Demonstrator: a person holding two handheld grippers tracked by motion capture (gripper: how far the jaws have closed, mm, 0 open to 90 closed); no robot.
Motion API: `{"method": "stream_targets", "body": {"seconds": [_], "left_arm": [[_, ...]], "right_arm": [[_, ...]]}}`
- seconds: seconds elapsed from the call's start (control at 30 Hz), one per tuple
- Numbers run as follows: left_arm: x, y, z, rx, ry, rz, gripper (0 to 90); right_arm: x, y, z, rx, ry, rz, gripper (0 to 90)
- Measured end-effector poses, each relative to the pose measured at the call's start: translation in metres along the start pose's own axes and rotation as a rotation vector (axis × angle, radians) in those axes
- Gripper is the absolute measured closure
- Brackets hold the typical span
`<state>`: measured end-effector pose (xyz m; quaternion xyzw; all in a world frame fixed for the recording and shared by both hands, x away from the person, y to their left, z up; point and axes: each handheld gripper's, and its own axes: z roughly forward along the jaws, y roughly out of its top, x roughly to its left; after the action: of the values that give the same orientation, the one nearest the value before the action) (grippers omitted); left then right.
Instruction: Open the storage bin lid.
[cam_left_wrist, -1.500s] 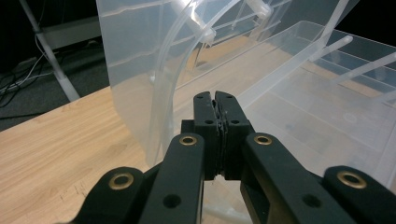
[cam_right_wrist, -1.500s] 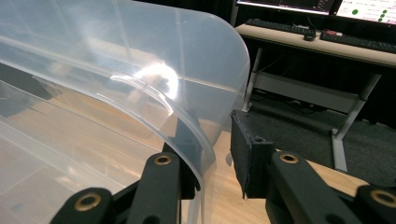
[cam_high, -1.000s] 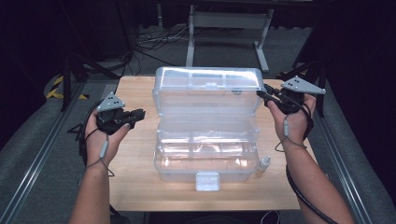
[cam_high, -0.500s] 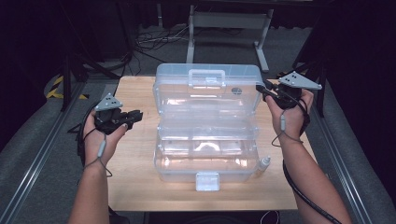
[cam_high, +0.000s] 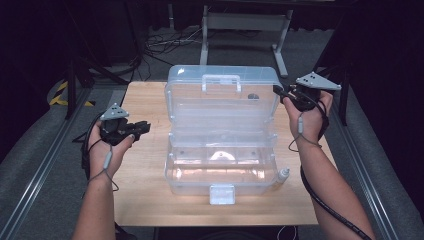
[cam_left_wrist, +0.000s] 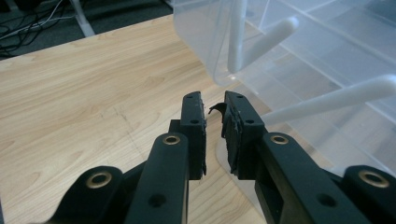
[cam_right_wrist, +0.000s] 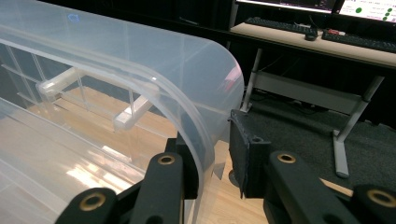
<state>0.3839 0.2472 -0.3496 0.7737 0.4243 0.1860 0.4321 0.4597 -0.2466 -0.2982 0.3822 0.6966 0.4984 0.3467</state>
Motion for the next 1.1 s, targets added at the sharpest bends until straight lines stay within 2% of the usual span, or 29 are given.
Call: {"method": "stream_targets", "body": {"seconds": [0.13, 0.37, 1.1], "left_arm": [[0.003, -0.005, -0.001, -0.012, -0.020, -0.012, 78.1], [0.005, -0.011, 0.004, 0.010, -0.011, -0.006, 77.4], [0.010, -0.014, 0.003, 0.008, -0.007, -0.019, 76.9]], "right_arm": [[-0.003, 0.001, 0.004, 0.006, 0.005, 0.003, 75.2], [-0.006, 0.003, 0.012, 0.005, 0.000, 0.003, 76.1], [-0.012, -0.001, 0.031, -0.036, -0.022, 0.017, 80.7]]}}
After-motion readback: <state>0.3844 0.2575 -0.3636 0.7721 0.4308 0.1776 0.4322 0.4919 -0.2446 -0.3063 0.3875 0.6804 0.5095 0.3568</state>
